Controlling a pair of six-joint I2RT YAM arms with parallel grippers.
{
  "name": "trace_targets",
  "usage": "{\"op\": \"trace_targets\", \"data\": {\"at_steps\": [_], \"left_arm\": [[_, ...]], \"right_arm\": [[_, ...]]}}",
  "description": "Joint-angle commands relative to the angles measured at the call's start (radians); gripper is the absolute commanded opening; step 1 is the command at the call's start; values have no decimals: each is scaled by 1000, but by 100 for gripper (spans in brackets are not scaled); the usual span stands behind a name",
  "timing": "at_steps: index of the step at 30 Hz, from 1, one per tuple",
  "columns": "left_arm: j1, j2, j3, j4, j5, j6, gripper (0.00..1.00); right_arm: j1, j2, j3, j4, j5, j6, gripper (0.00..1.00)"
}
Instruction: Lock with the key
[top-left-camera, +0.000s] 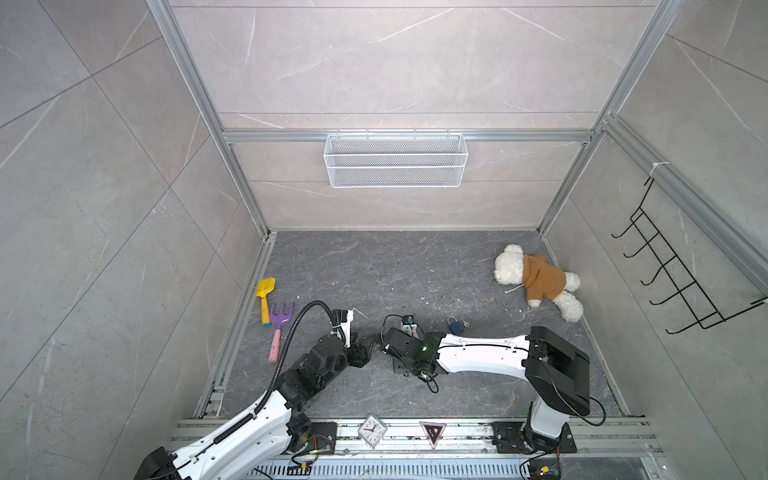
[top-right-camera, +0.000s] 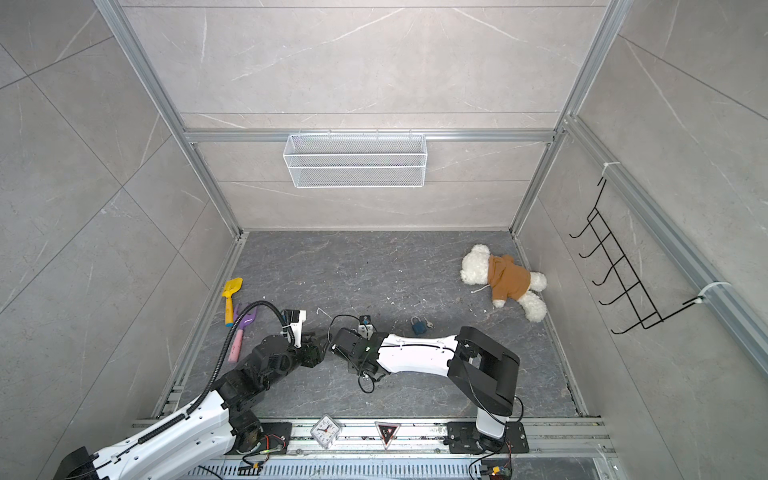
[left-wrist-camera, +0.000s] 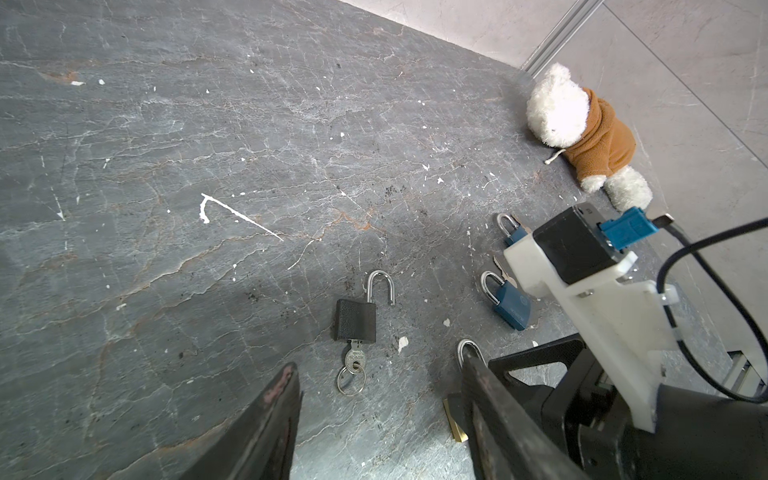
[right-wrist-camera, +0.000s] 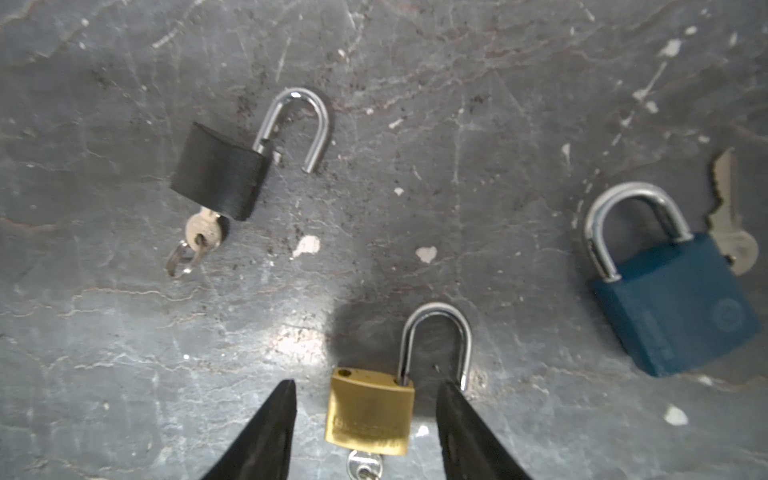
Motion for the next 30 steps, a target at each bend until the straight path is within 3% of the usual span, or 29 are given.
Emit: {"op": "trace_targets", "data": {"at_steps": [1, 30], "left_arm": [[4, -4, 23, 19, 4, -8, 64], [6, 26, 25, 29, 11, -5, 64]], "right_arm": [[10, 22, 21, -51, 18, 26, 55], [38, 97, 43, -65, -9, 15, 45]]}}
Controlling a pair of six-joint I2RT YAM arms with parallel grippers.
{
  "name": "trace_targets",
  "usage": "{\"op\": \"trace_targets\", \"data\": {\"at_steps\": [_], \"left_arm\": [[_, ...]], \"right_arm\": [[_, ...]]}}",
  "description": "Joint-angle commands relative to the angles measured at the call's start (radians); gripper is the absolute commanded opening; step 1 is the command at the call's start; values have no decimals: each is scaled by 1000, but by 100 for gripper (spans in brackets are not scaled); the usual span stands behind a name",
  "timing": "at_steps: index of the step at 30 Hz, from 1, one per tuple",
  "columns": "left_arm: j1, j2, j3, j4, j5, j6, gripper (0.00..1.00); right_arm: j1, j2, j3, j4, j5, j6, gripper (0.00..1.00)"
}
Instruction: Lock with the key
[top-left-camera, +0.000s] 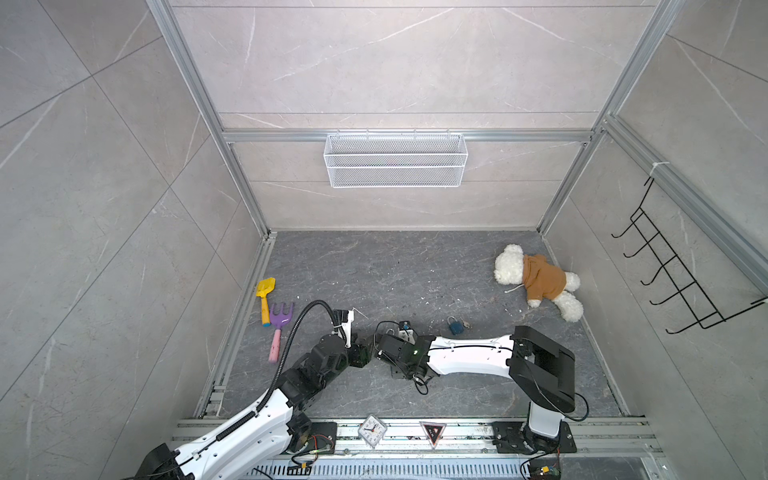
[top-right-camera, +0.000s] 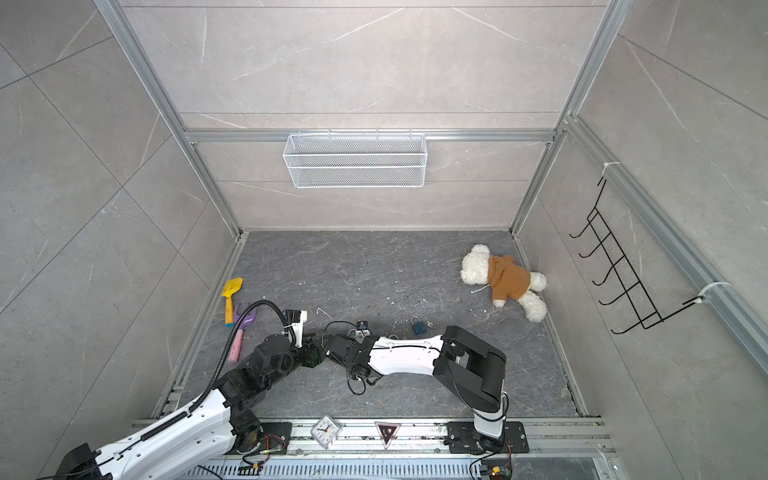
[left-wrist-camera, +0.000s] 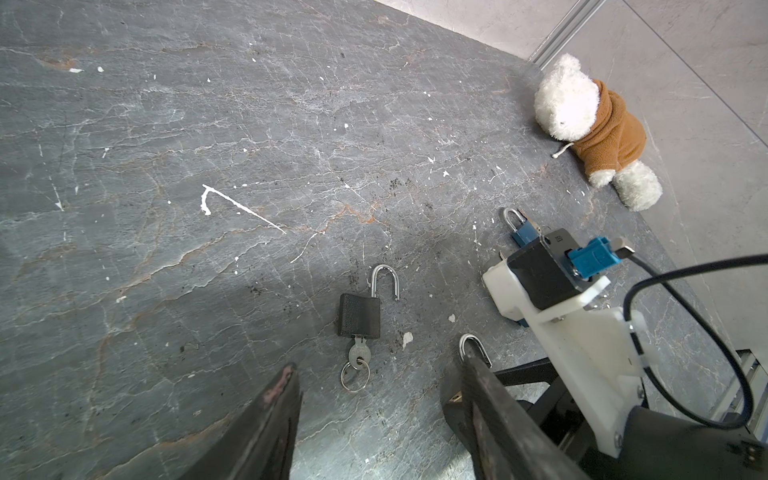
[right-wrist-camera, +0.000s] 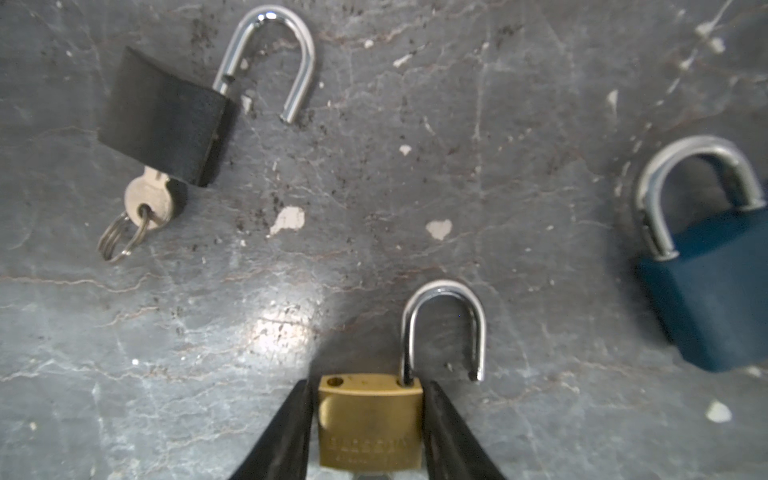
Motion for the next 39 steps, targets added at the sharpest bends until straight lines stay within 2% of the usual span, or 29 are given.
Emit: {"op": "trace_targets", "data": {"at_steps": [1, 14, 25, 31, 36, 39], "left_arm": [[6, 6, 27, 28, 12, 1, 64], [6, 33, 29, 45, 16, 3, 64], [6, 51, 33, 52, 18, 9, 64], [8, 74, 32, 64, 39, 15, 64], [8, 125, 54, 68, 74, 23, 64], [8, 173, 73, 91, 134, 27, 63]], "right_arm": [[15, 20, 4, -42, -10, -3, 46], [36, 32, -8, -59, 6, -11, 46], [35, 6, -49, -4, 22, -67, 36], [8, -76, -83, 36, 66, -184, 30], [-26, -218, -182, 184, 19, -362, 26], [-33, -286, -221, 227, 4, -459, 25]]}}
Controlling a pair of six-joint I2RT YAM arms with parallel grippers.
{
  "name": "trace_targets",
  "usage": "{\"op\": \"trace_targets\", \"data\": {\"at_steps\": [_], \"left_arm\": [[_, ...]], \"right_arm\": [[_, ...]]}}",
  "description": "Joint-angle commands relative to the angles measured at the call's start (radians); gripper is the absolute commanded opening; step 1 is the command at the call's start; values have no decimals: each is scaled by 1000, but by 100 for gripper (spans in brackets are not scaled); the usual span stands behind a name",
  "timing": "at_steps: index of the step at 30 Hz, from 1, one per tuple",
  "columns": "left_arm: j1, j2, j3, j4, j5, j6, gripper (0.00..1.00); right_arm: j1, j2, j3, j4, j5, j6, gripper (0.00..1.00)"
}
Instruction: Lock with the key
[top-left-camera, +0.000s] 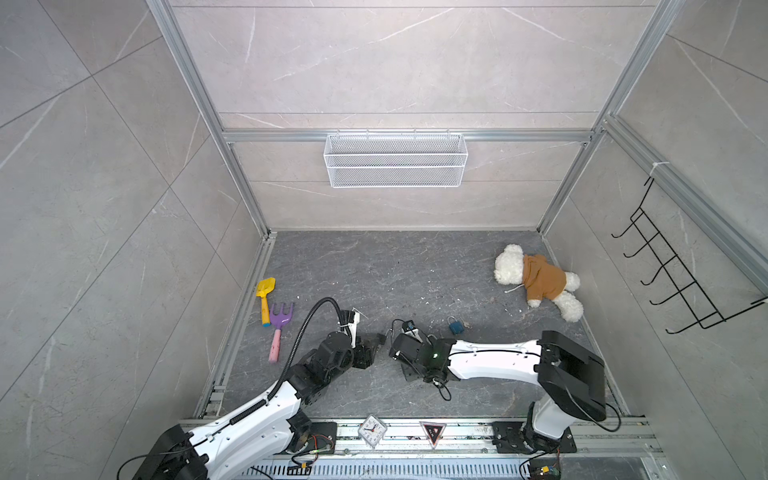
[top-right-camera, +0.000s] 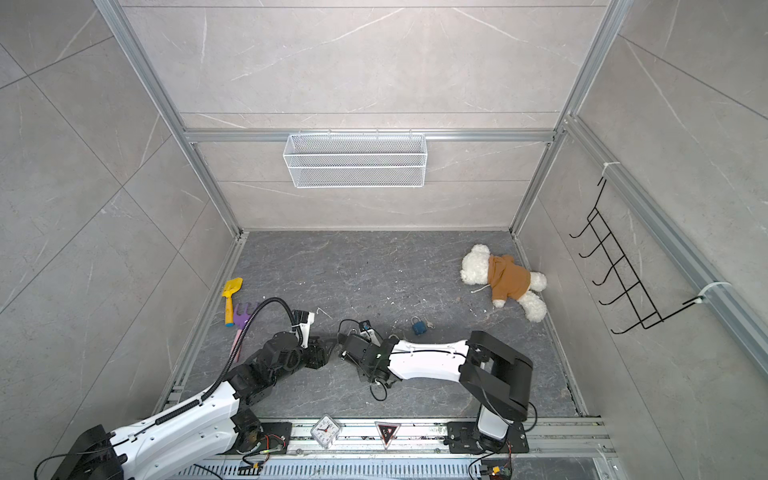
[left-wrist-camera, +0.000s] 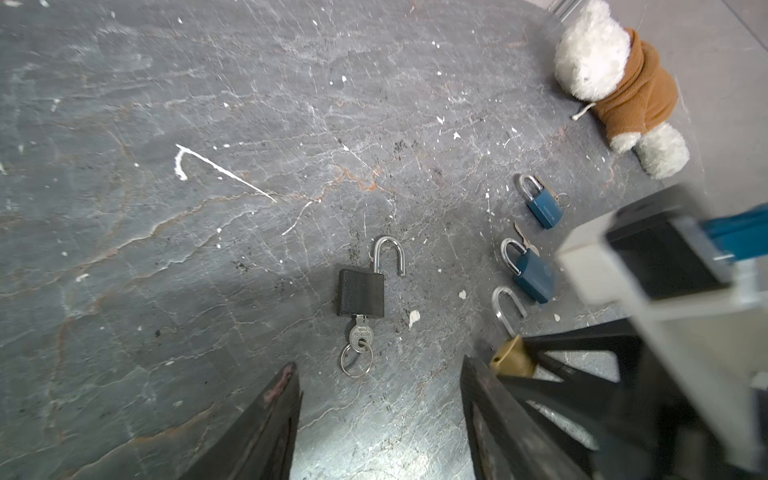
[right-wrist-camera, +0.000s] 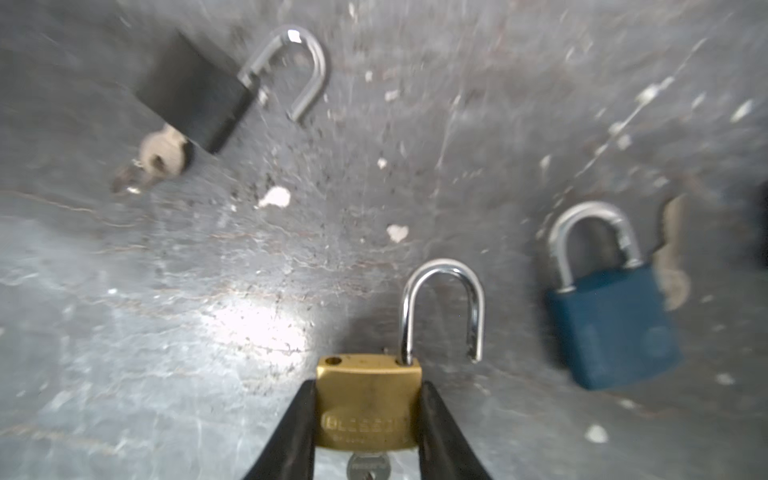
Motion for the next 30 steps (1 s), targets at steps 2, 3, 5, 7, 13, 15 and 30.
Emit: {"op": "trace_targets", "data": {"at_steps": [2, 3, 5, 7, 13, 15, 30], "left_arm": [[5, 65, 70, 87, 126, 26, 64], [5, 86, 83, 104, 162, 26, 64], [7, 123, 100, 145, 223, 22, 64], [14, 154, 110, 180, 276, 13, 65], [75, 189, 94, 299, 442, -36, 69], [89, 204, 93, 338, 511, -50, 69], [91, 393, 185, 392, 679, -88, 56]], "right_arm": [[-5, -106, -45, 118, -42, -203, 24], [-8, -123, -55, 133, -54, -228, 24], [-10, -155, -68, 154, -77, -275, 23], [-9, -186, -79, 171, -95, -313, 23], [-9, -260, -92, 166, -92, -372, 21], [-10, -272, -88, 162, -96, -381, 21], [-10, -277, -31, 128, -128, -428, 20]]}}
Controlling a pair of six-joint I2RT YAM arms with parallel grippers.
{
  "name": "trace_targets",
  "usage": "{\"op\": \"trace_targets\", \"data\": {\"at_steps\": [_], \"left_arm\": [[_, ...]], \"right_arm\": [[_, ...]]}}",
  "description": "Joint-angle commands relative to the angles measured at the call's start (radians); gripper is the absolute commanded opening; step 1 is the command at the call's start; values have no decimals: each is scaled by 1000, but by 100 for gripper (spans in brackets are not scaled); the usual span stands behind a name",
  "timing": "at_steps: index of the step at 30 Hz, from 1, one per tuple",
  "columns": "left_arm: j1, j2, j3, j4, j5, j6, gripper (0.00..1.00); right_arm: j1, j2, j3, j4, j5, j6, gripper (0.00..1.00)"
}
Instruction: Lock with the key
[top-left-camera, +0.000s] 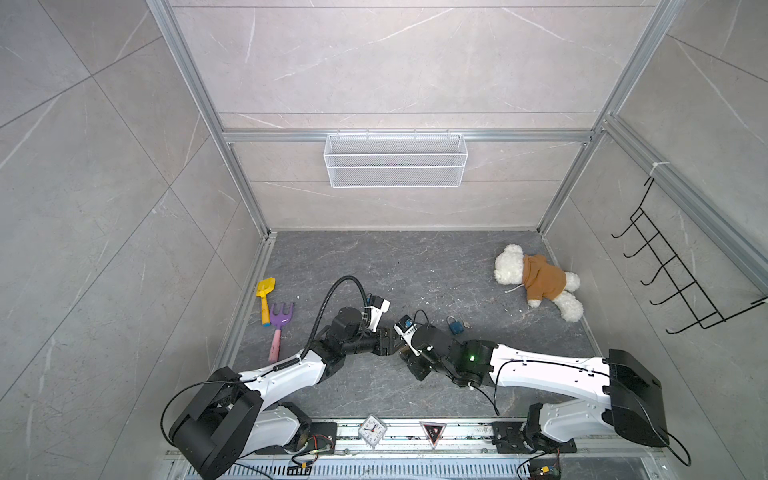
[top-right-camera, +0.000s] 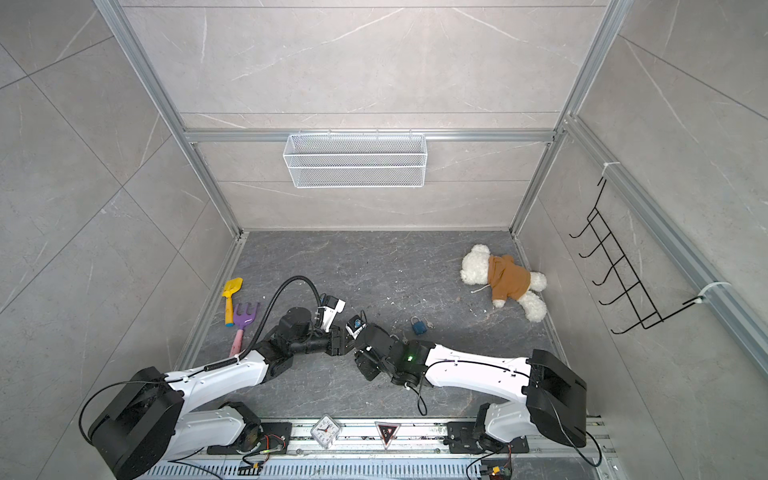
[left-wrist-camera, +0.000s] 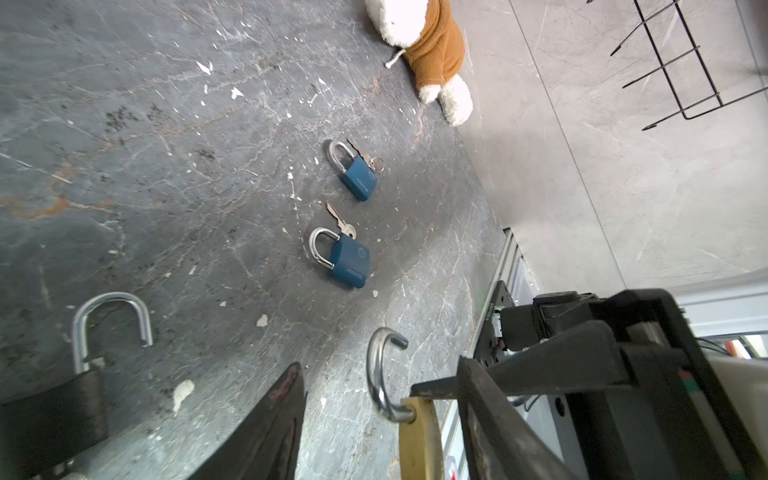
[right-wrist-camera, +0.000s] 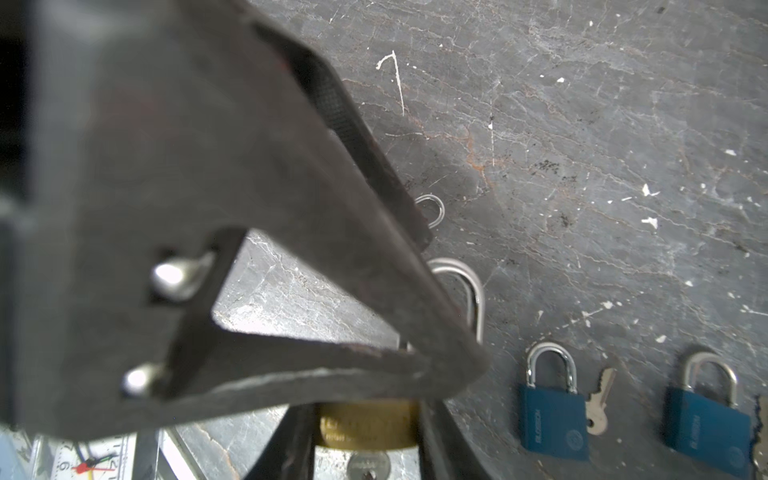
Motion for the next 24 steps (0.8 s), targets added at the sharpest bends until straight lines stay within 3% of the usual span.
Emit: {"op": "trace_targets", "data": {"at_steps": [1, 6, 14, 19, 24], "left_arm": [[2, 15, 41, 50, 50, -11, 54], [2, 38, 55, 41, 53, -11, 40], [2, 55, 67, 39, 69, -15, 0], [1, 28, 49, 66, 61, -41, 0], [1, -22, 20, 131, -20, -102, 0]], "right_arm": [[-4, -16, 46, -10, -7, -28, 20], [-4, -22, 51, -10, -12, -35, 20], [-4, -20, 54, 5, 15, -30, 20], [-24, -50, 40, 56, -19, 1, 25], [-99, -133, -13, 124, -99, 46, 47]]}}
